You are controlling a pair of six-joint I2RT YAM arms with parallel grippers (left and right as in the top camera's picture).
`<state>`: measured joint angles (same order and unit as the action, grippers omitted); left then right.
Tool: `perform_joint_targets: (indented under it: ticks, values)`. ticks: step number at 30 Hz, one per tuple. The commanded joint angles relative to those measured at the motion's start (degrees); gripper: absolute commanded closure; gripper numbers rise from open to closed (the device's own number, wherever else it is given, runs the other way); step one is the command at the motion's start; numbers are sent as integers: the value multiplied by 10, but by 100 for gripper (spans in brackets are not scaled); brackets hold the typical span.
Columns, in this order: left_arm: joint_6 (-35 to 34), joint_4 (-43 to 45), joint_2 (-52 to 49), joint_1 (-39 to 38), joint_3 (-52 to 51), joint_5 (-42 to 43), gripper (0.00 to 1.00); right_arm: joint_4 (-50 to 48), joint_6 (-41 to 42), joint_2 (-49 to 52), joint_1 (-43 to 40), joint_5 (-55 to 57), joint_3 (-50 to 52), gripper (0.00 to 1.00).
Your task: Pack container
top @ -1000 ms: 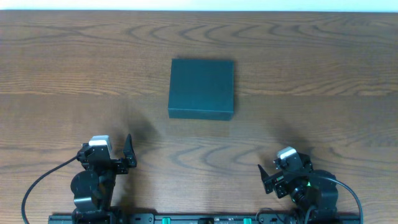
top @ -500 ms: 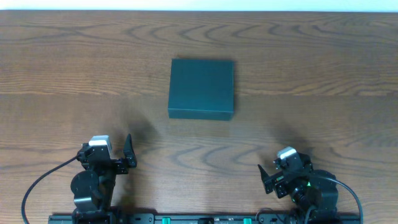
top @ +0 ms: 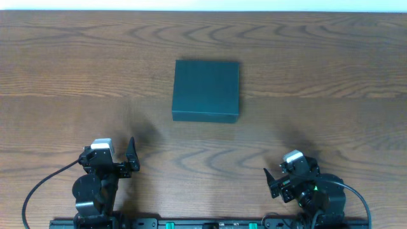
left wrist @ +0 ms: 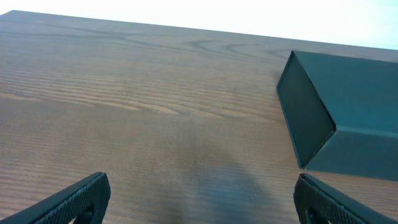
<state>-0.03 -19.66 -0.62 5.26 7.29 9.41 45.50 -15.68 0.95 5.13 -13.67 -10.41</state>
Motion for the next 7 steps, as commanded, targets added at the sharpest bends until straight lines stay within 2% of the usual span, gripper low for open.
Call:
perform_joint_targets:
  ticks: [1, 7]
  values:
    - [0, -2, 4, 3, -13, -8, 4, -1, -7, -6, 6, -7, 3, 1]
    - [0, -2, 4, 3, -13, -8, 5, -1, -7, -6, 6, -7, 3, 1]
